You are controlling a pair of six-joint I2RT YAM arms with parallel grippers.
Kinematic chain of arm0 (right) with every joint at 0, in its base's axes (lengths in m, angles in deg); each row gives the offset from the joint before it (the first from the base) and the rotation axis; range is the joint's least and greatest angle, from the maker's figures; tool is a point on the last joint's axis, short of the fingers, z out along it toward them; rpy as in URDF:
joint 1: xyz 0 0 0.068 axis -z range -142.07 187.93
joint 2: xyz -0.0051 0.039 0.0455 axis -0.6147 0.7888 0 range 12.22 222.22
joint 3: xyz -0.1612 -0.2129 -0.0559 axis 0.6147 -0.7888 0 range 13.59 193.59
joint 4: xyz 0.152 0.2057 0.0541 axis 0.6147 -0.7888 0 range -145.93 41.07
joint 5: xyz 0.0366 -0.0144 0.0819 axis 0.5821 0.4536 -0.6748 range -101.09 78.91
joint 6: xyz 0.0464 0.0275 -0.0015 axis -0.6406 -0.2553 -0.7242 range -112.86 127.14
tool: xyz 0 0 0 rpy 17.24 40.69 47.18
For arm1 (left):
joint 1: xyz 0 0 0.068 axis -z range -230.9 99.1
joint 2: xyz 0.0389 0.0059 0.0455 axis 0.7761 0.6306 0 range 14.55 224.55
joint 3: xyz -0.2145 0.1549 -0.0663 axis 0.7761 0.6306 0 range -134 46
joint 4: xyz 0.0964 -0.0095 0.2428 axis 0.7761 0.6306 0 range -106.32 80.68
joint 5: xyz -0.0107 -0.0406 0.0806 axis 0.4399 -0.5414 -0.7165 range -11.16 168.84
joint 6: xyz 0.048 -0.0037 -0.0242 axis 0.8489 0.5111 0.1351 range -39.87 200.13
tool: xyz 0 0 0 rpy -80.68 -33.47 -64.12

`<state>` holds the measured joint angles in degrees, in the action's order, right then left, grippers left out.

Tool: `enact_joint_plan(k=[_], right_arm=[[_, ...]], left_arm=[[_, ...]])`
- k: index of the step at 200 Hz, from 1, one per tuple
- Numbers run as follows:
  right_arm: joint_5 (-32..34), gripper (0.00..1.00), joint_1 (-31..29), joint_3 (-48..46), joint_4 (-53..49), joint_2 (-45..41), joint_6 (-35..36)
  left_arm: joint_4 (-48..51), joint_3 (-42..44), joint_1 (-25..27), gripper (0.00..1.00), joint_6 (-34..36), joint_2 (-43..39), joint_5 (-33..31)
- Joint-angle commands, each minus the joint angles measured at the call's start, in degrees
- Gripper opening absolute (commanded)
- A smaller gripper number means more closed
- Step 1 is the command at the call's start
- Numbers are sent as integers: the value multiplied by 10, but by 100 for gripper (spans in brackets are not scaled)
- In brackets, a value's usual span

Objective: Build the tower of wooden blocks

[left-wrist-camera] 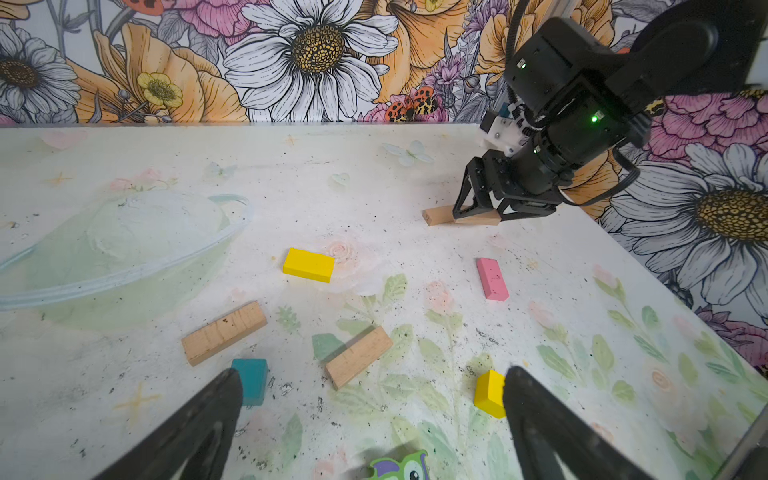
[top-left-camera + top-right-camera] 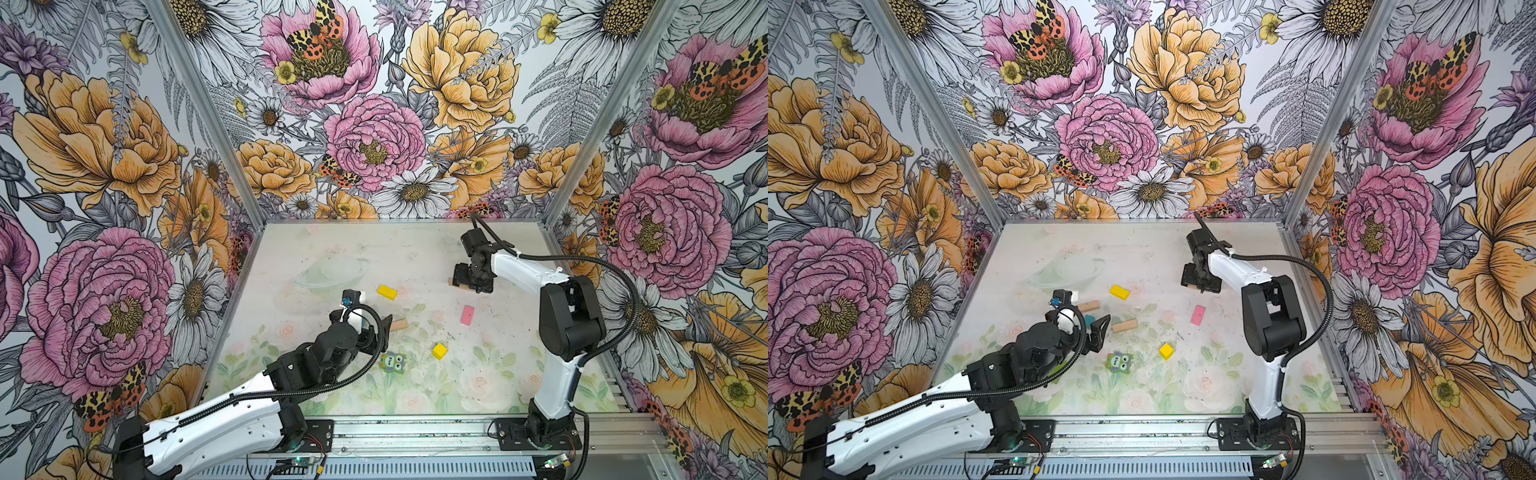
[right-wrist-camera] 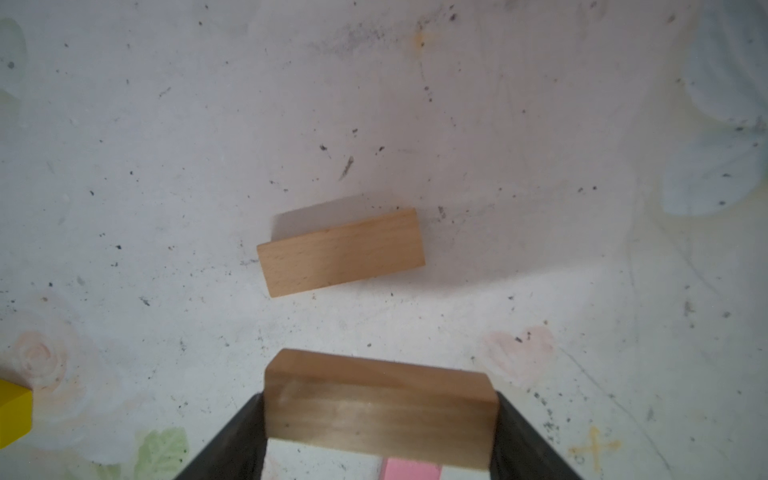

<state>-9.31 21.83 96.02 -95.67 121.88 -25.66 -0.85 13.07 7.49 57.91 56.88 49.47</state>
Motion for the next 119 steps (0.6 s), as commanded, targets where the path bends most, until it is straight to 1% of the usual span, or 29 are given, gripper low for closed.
enact_joint_plan(k=[1, 63, 119], right_arm=[[2, 73, -3, -8, 18, -5, 14], [4, 73, -7, -12, 22, 20, 45], [-6, 74, -8, 1, 31, 50, 50]], left_arm=[[17, 7, 3, 99, -14, -15, -21], [20, 6, 2, 99, -18, -15, -26], [17, 1, 2, 99, -15, -14, -33]])
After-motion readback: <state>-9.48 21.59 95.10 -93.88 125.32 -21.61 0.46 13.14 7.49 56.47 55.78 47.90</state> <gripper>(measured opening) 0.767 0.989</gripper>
